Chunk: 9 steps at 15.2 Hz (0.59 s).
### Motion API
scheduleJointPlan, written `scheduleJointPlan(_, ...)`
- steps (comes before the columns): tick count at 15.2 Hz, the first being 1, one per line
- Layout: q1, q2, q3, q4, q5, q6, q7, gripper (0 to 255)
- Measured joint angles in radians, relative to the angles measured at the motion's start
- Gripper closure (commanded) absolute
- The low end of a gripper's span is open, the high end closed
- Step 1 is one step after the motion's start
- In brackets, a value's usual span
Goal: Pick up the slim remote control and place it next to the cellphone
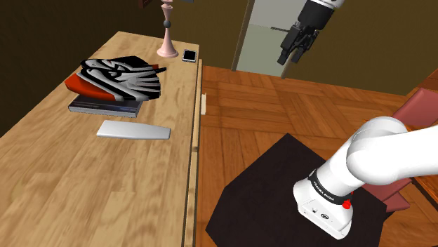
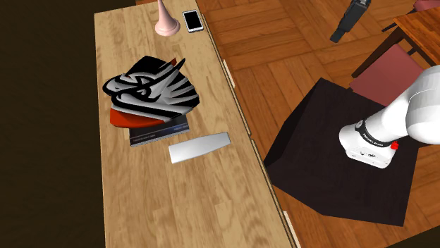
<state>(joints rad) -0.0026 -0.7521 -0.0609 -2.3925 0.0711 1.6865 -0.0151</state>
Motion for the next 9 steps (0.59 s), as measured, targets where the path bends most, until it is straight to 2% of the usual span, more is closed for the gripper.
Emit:
scheduleJointPlan(3, 0.014, 0.035, 0.009, 0.009, 0.004, 0.025, -0.010, 0)
scheduleJointPlan(9, 0.083, 0.207, 0.070, 0.054, 0.030, 0.147, -0.039, 0)
